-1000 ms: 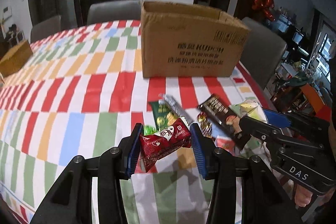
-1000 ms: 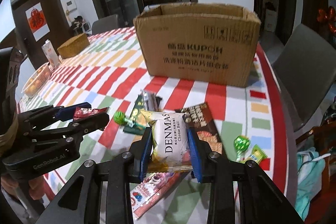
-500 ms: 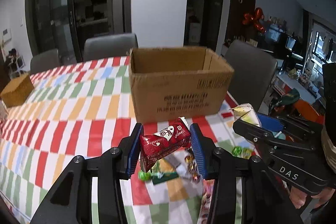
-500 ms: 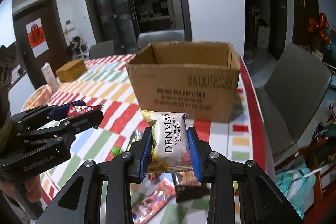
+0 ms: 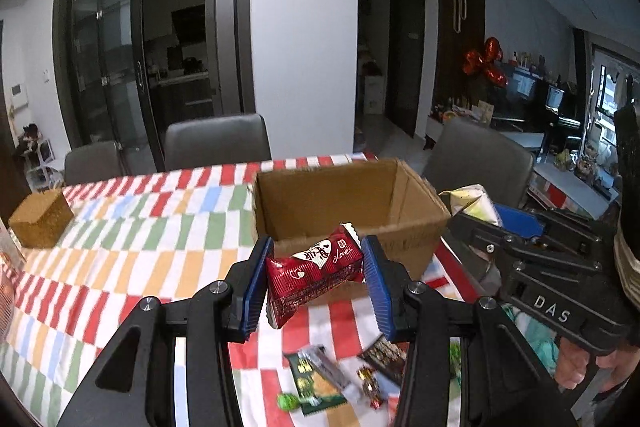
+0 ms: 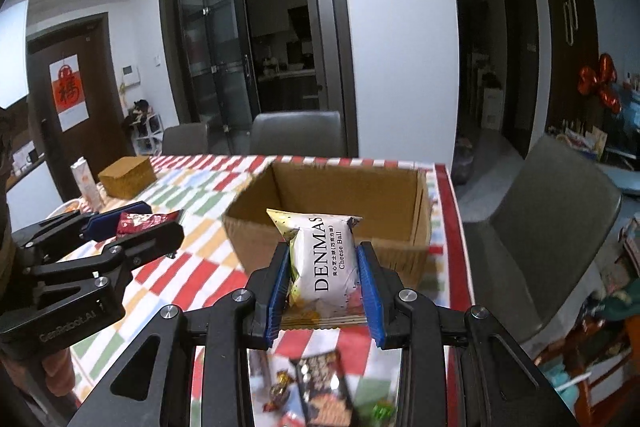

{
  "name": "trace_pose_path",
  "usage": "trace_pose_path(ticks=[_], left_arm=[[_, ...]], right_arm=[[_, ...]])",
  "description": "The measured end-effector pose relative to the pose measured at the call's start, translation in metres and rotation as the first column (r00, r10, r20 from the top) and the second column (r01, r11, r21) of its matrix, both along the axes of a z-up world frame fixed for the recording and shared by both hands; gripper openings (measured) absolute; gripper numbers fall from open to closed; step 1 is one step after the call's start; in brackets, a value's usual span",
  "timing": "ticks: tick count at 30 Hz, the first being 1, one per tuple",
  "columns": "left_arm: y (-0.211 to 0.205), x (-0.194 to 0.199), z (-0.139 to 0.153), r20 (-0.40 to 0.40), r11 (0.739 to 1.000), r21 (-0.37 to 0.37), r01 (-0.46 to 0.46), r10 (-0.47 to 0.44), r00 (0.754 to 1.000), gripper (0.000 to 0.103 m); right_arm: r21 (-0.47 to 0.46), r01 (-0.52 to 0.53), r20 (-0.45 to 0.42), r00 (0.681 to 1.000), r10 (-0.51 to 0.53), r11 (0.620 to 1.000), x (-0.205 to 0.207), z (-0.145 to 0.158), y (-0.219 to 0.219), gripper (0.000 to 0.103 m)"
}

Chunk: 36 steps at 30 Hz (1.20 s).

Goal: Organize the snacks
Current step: 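Carry both snacks into the cardboard box and open both tools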

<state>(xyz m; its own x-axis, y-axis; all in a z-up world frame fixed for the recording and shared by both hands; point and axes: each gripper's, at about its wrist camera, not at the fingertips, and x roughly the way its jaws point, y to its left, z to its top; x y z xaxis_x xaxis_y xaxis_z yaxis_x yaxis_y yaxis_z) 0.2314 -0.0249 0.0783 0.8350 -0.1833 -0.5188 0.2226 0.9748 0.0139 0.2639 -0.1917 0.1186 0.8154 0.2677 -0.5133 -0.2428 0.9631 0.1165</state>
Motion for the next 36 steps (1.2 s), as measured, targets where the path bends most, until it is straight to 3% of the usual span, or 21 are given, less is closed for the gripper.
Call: trace_pose_path(ticks=[10, 20, 29, 33, 35, 36], left_arm=[[-0.001, 0.055, 0.021, -0.009, 1.0, 0.005, 0.004, -0.003, 1.0, 0.045], [-0.005, 0.108, 0.014, -0.081, 1.0, 0.028, 0.01, -0.008, 0.997, 0.045], [-0.017, 0.138, 0.0, -0.133, 0.996, 0.081, 0.024, -0.013, 0.991, 0.045], [-0.02, 0.151, -0.004, -0.159, 0.995, 0.097, 0.006, 0.009, 0.987, 0.055], [-0.018, 0.146, -0.003, -0.151, 0.996, 0.095, -0.002, 0.016, 0.988, 0.063], [-0.017, 0.144, -0.003, -0.145, 0.996, 0.095, -0.004, 0.018, 0.989, 0.066]], right_arm=[[-0.02, -0.024, 0.006, 1.0, 0.024, 1.0, 0.052, 0.027, 0.001, 0.035], [-0.07, -0.041, -0.065, 0.997, 0.036, 0.997, 0.101, 0.013, 0.004, 0.035], [-0.043, -0.038, -0.137, 0.99, 0.031, 0.998, 0.131, -0.003, 0.001, 0.035], [-0.04, -0.04, -0.165, 0.986, 0.032, 0.998, 0.141, -0.006, -0.001, 0.036], [-0.038, -0.026, -0.183, 0.983, 0.019, 0.999, 0.142, -0.008, -0.004, 0.051], [-0.035, -0.023, -0.183, 0.983, 0.016, 0.999, 0.141, -0.008, -0.005, 0.051]])
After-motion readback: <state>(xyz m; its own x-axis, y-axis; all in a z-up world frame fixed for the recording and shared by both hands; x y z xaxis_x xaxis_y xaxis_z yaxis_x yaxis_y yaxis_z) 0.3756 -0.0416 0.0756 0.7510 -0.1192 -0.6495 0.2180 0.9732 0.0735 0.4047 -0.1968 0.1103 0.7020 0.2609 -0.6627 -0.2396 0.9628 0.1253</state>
